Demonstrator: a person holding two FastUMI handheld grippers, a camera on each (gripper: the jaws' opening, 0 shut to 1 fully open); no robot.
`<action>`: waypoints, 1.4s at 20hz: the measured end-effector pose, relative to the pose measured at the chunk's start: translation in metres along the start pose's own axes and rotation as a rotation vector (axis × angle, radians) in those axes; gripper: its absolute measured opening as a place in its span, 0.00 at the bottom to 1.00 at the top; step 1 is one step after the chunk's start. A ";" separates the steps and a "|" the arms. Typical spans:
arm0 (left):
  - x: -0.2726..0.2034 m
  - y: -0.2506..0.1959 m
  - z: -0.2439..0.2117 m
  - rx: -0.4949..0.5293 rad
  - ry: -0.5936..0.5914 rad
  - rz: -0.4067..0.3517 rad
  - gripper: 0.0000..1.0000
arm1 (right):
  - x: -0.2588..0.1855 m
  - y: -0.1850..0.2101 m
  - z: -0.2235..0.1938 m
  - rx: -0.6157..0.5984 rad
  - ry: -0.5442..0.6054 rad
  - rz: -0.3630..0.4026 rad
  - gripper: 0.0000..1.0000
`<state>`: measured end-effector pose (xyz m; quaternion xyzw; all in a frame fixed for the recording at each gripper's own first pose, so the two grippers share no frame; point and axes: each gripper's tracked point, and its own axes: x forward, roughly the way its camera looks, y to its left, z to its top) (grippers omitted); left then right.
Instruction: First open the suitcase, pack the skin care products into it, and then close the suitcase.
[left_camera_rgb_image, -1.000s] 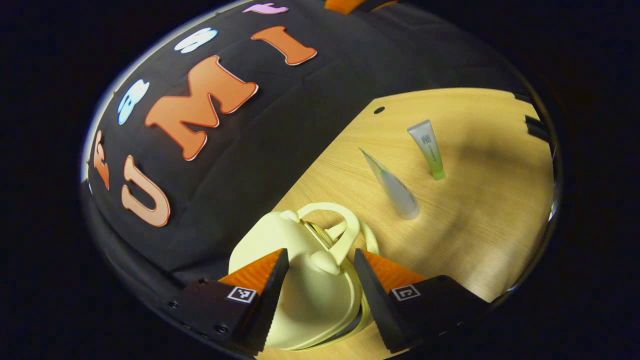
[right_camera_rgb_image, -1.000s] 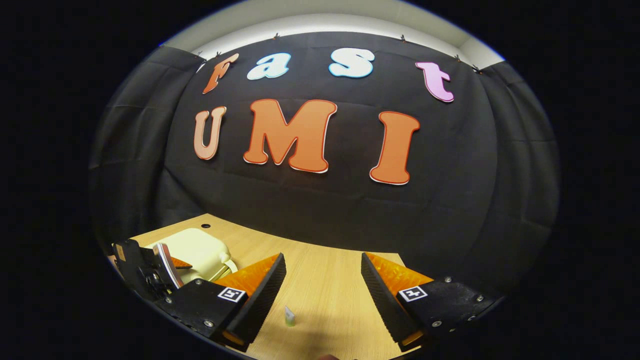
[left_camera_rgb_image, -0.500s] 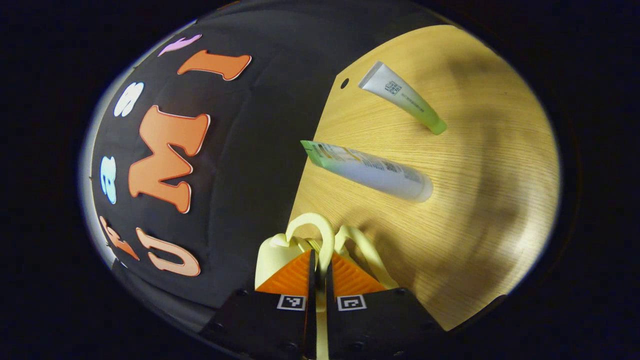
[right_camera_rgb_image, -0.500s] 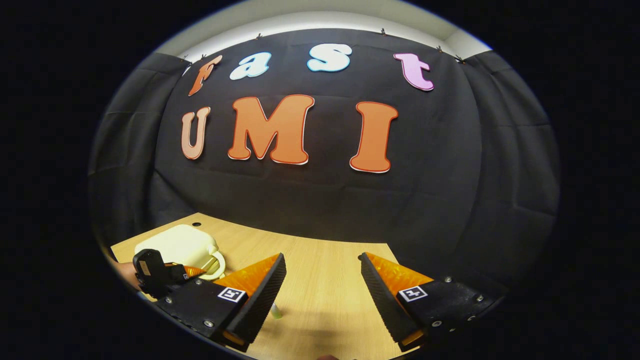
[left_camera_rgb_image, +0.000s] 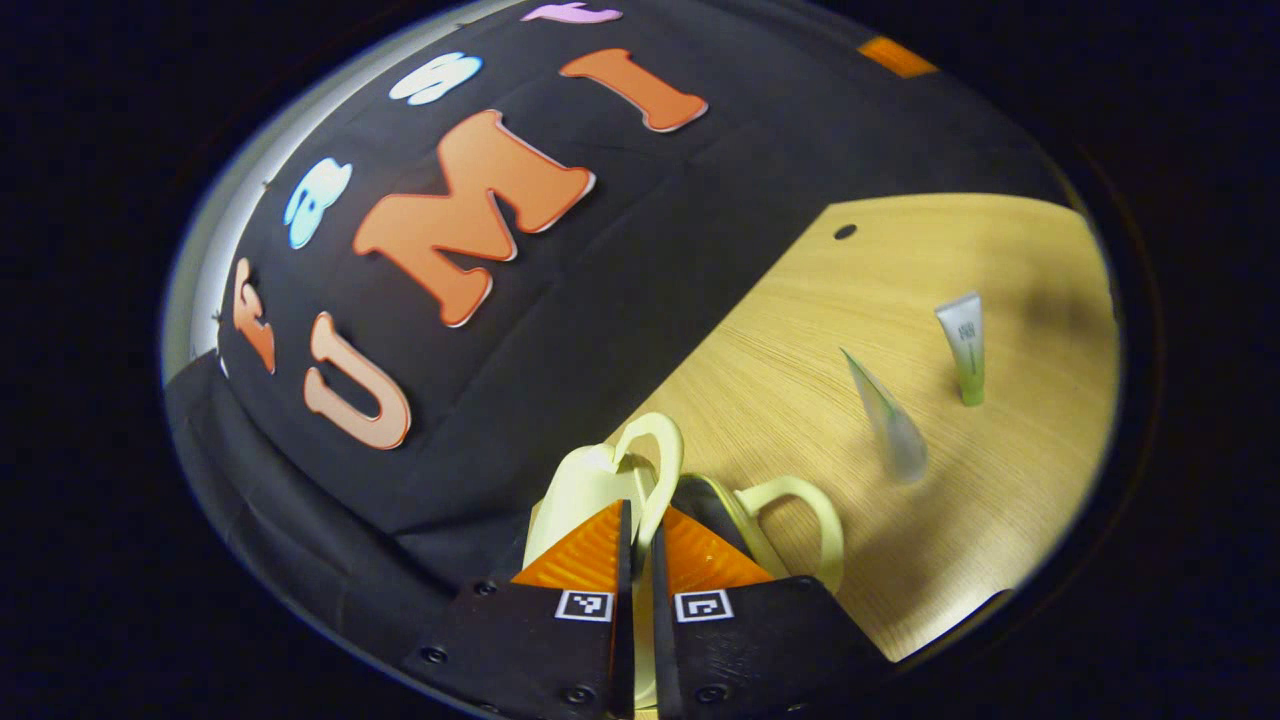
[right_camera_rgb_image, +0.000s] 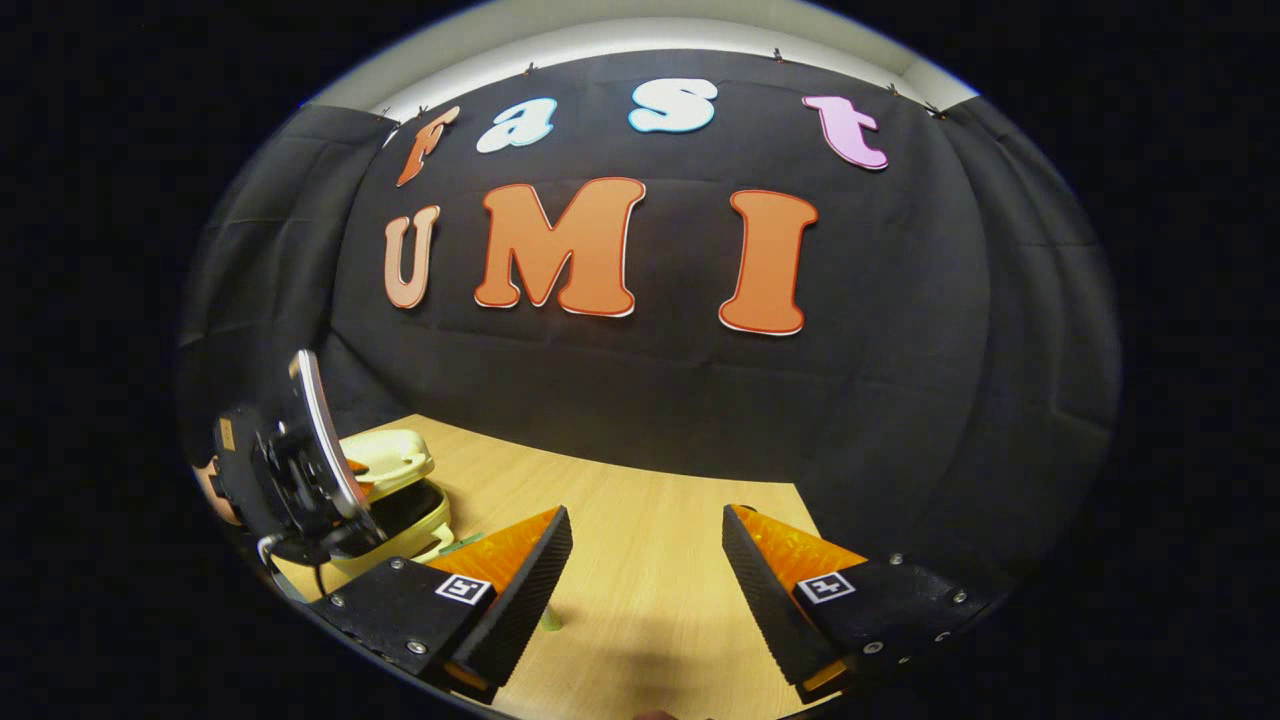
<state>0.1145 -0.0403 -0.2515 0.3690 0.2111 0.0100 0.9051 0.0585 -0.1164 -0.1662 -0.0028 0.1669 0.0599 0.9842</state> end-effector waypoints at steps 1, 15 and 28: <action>-0.005 0.018 0.001 -0.038 -0.007 0.028 0.08 | 0.002 0.006 0.000 -0.002 0.001 0.016 0.95; -0.027 0.252 -0.104 -0.461 -0.005 0.264 0.08 | 0.026 0.162 0.027 -0.038 0.028 0.162 0.96; 0.044 0.332 -0.308 -0.542 0.161 0.275 0.08 | 0.045 0.224 0.014 -0.032 0.131 0.050 0.95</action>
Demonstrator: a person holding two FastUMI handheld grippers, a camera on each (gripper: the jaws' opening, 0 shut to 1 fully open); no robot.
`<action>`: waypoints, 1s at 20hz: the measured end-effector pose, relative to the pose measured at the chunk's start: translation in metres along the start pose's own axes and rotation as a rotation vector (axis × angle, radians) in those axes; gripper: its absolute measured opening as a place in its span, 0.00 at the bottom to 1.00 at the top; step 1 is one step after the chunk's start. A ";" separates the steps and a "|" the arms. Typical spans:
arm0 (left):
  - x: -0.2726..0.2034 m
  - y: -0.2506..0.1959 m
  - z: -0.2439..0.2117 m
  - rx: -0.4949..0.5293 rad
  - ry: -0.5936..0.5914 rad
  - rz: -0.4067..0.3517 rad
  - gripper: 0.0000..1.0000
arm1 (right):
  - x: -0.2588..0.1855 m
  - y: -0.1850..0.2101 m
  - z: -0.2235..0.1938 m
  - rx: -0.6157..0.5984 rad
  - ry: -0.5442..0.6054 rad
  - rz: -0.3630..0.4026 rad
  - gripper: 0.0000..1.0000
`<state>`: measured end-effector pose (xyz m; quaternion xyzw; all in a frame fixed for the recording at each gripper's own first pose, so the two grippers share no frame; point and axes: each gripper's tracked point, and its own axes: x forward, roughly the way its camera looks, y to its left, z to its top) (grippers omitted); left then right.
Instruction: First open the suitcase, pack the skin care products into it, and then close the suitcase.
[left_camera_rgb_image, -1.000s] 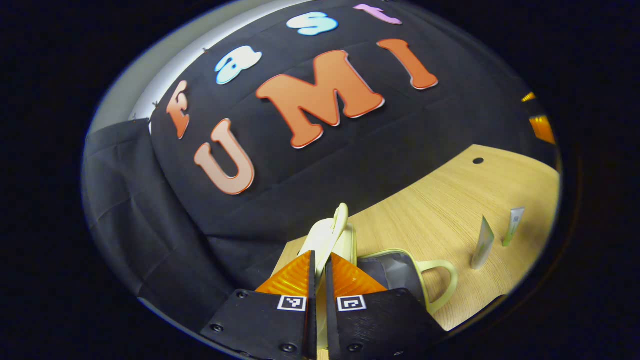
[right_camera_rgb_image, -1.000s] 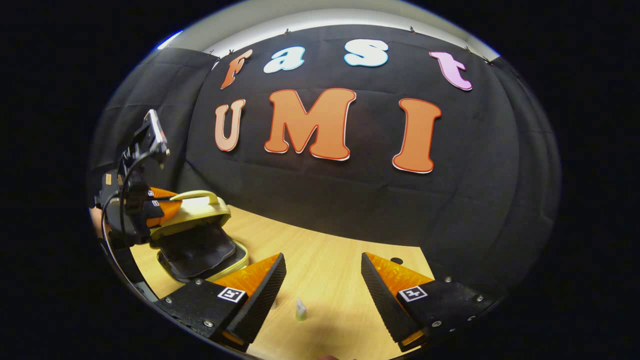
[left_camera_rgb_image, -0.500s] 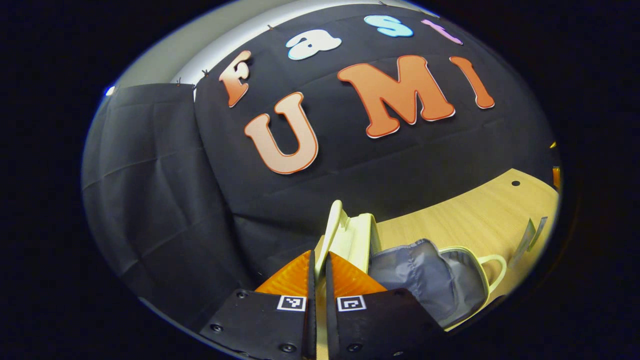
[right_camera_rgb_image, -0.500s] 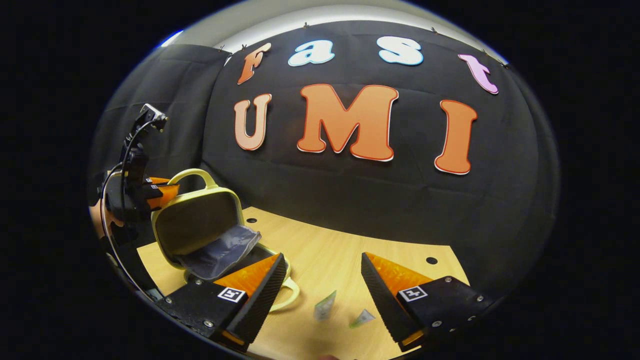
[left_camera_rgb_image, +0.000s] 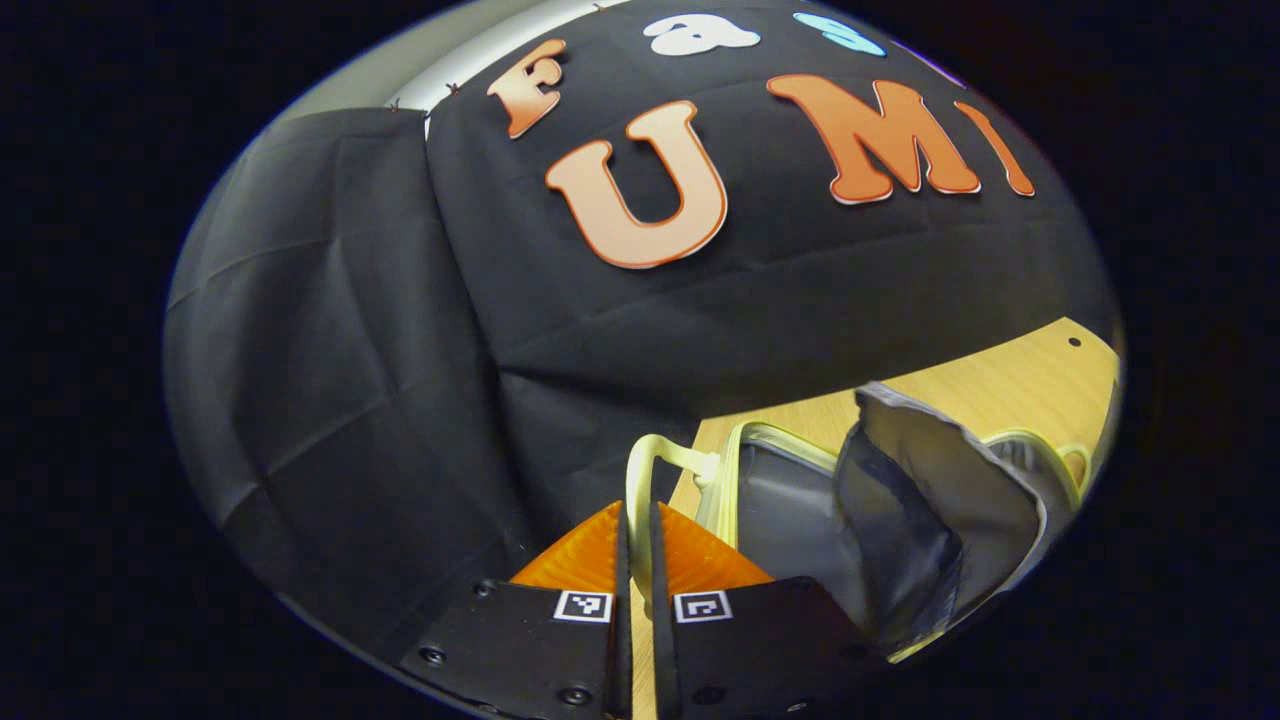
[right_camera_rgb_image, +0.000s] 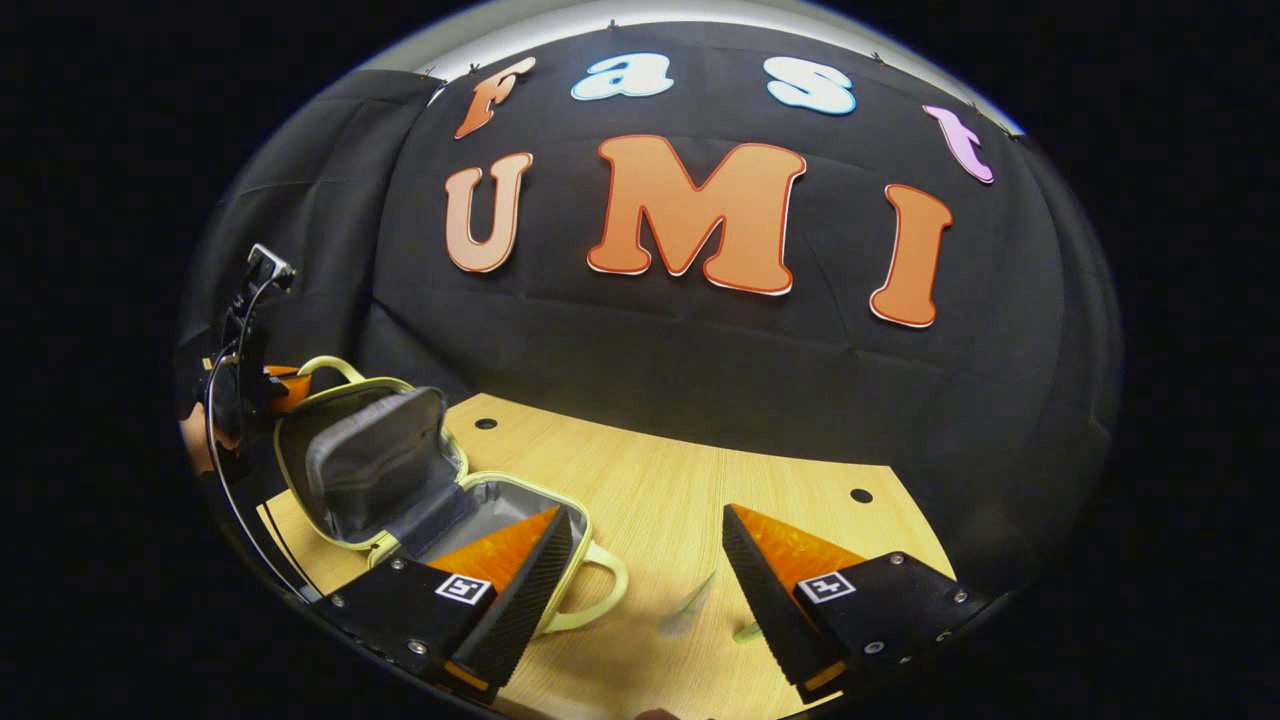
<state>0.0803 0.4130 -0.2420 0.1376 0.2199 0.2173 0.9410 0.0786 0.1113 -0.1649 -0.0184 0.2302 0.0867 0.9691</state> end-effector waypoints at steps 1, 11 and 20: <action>0.013 0.005 -0.021 -0.005 0.040 -0.007 0.08 | 0.000 0.004 -0.002 0.003 0.007 -0.007 0.96; 0.030 -0.012 -0.055 -0.014 0.046 -0.031 0.39 | -0.018 -0.003 -0.014 0.006 0.047 -0.061 0.96; -0.085 -0.170 0.003 -0.030 -0.090 -0.253 1.00 | -0.038 -0.058 -0.041 0.010 0.055 -0.084 0.95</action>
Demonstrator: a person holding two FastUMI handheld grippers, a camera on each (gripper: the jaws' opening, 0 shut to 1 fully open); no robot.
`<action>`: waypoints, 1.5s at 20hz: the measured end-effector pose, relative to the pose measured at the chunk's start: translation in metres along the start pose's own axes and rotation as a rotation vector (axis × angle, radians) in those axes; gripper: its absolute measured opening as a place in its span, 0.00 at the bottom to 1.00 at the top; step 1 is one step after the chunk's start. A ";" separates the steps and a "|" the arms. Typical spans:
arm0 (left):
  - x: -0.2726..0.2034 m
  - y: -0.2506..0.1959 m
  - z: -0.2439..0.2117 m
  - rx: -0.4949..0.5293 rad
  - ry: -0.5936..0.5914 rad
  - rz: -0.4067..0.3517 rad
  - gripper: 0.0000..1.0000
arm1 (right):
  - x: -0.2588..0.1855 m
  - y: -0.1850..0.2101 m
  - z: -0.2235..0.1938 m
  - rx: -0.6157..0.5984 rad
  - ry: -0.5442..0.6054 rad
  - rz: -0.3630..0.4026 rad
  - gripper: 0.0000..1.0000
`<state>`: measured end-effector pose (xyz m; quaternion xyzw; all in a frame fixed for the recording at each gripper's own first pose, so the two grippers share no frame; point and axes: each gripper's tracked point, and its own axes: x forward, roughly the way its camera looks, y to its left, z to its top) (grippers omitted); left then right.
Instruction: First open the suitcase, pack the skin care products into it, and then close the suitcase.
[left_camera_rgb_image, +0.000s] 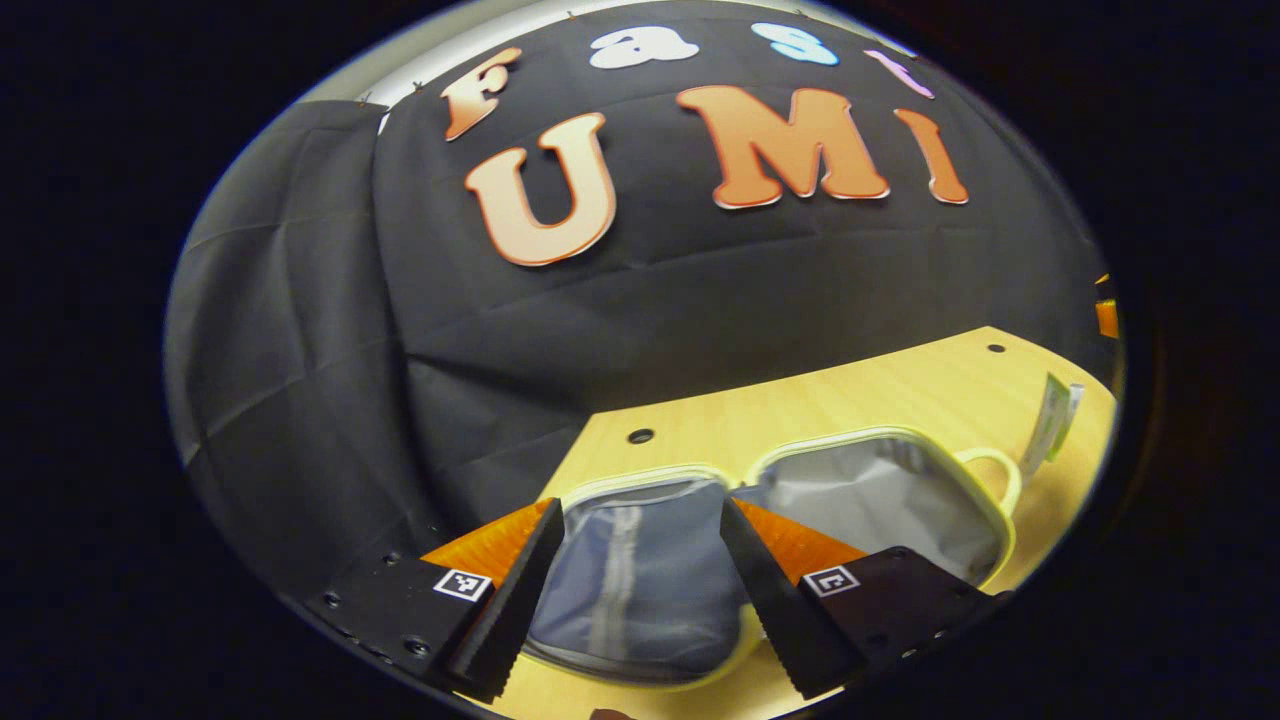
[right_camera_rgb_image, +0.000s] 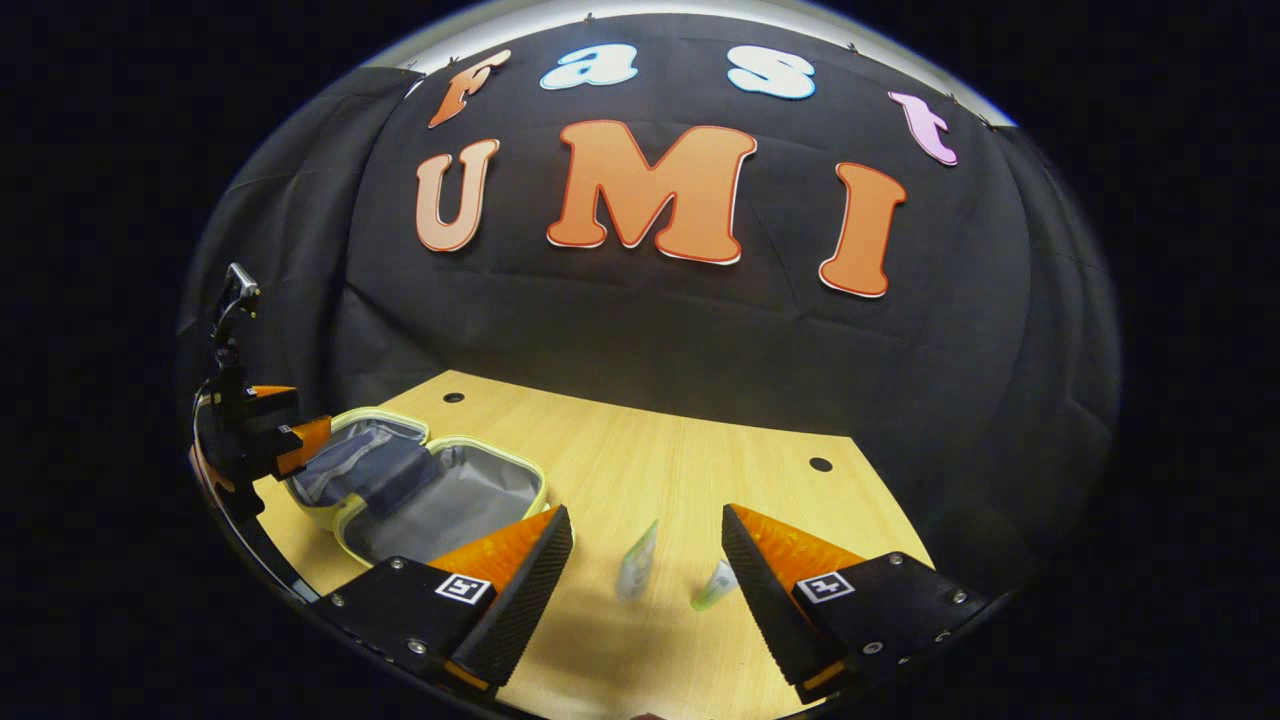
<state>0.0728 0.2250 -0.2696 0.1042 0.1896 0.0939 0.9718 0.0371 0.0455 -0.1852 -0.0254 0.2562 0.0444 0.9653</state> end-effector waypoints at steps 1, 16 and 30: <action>-0.004 -0.029 -0.001 -0.001 0.010 -0.032 0.98 | -0.002 -0.009 -0.004 0.002 0.002 0.000 0.95; -0.037 -0.350 0.013 0.045 0.010 -0.420 0.99 | -0.025 -0.101 -0.089 0.008 0.113 0.082 0.95; 0.031 -0.449 -0.019 -0.039 0.117 -0.498 0.45 | 0.011 -0.121 -0.146 0.075 0.222 0.096 0.96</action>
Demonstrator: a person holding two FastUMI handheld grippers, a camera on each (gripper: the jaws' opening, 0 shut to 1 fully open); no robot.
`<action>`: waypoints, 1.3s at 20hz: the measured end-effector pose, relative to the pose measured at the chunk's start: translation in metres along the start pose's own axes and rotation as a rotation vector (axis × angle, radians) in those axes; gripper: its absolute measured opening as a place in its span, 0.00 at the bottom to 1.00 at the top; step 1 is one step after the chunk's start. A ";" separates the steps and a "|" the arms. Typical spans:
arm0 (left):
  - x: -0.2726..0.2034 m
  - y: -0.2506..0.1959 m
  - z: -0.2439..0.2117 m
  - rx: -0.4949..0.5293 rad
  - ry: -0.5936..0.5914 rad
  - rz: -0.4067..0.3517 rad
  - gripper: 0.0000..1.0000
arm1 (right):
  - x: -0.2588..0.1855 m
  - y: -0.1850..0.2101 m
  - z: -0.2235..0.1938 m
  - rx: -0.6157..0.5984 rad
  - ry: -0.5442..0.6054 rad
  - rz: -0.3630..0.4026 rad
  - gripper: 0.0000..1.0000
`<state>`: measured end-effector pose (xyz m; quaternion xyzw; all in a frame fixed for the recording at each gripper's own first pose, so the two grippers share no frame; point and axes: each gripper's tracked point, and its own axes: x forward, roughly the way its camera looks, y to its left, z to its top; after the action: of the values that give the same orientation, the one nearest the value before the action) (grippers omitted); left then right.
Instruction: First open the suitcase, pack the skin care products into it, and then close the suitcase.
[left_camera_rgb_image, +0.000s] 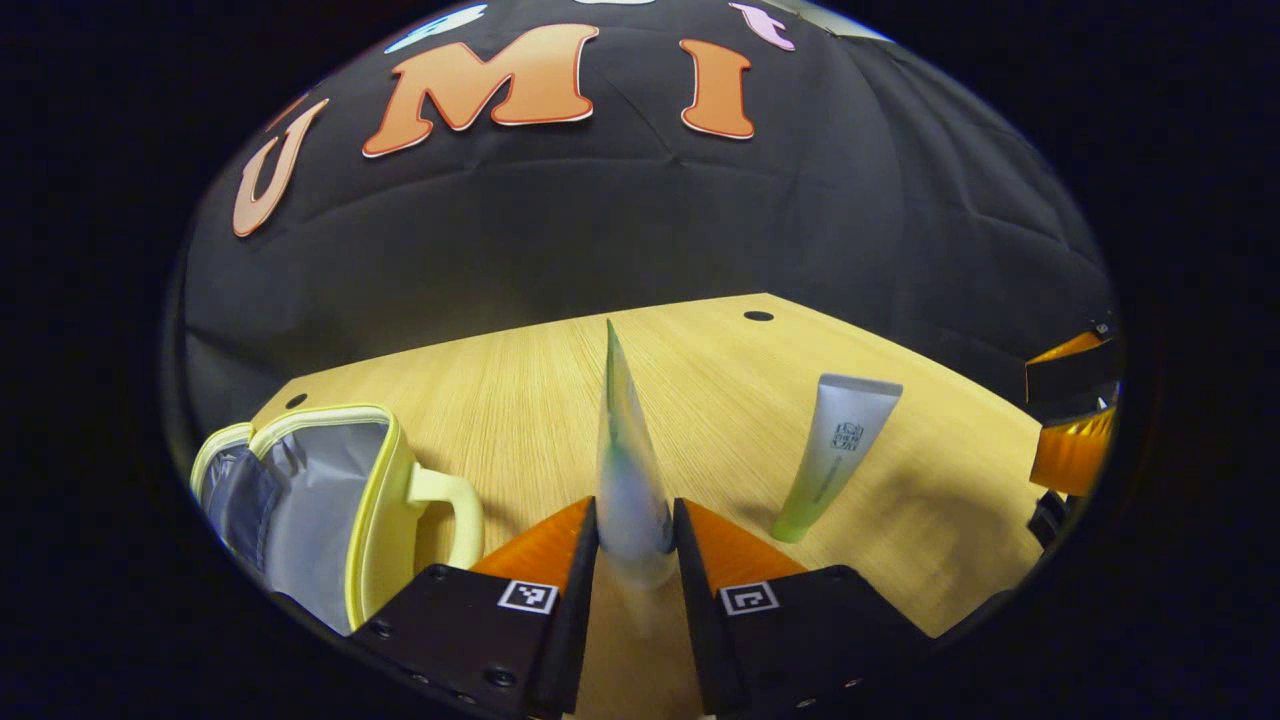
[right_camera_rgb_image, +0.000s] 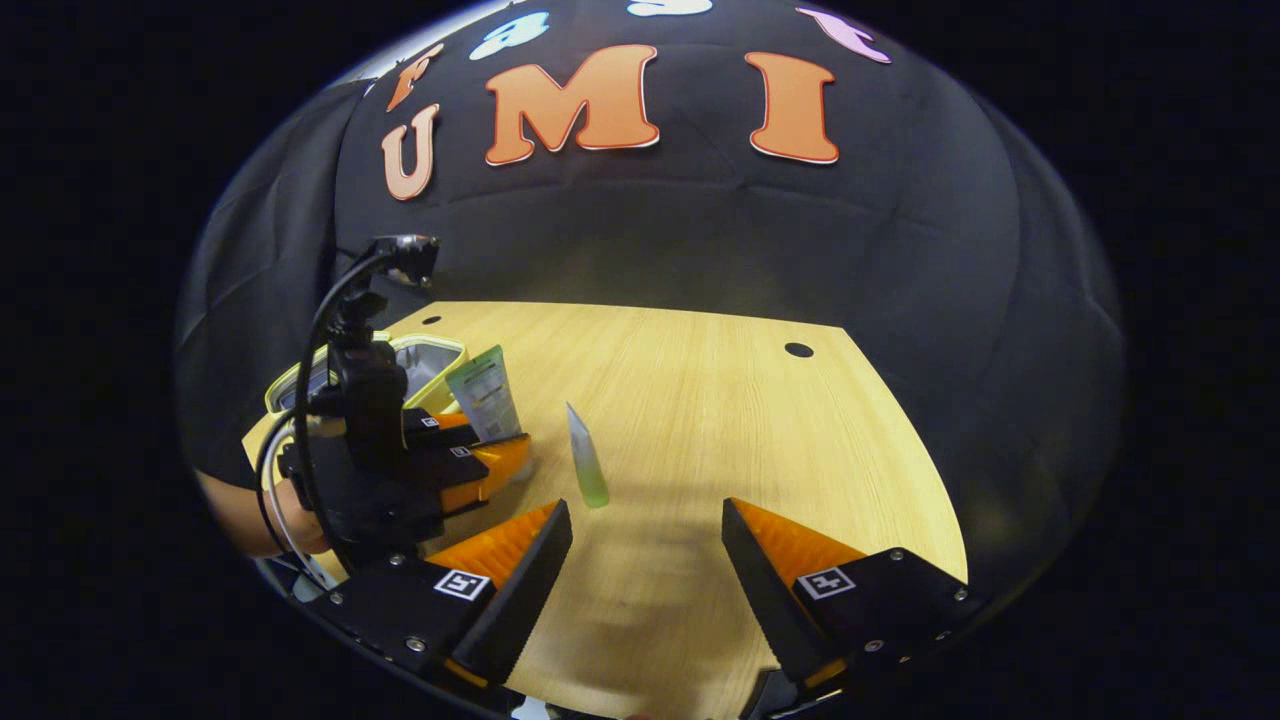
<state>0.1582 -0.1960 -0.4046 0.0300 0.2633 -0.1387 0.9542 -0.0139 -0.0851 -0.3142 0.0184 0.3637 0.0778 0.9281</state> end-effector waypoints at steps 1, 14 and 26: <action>-0.001 0.000 0.002 -0.015 0.005 -0.002 0.44 | 0.001 -0.001 -0.003 0.000 0.010 -0.002 0.96; -0.085 0.034 0.083 -0.075 -0.070 0.074 0.37 | 0.062 0.032 -0.004 -0.040 0.031 0.137 0.96; -0.174 0.109 0.092 -0.107 -0.024 0.308 0.39 | 0.121 0.068 -0.019 -0.126 0.079 0.299 0.48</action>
<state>0.0907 -0.0605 -0.2388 0.0173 0.2513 0.0233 0.9675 0.0523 0.0006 -0.4036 0.0107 0.3874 0.2382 0.8905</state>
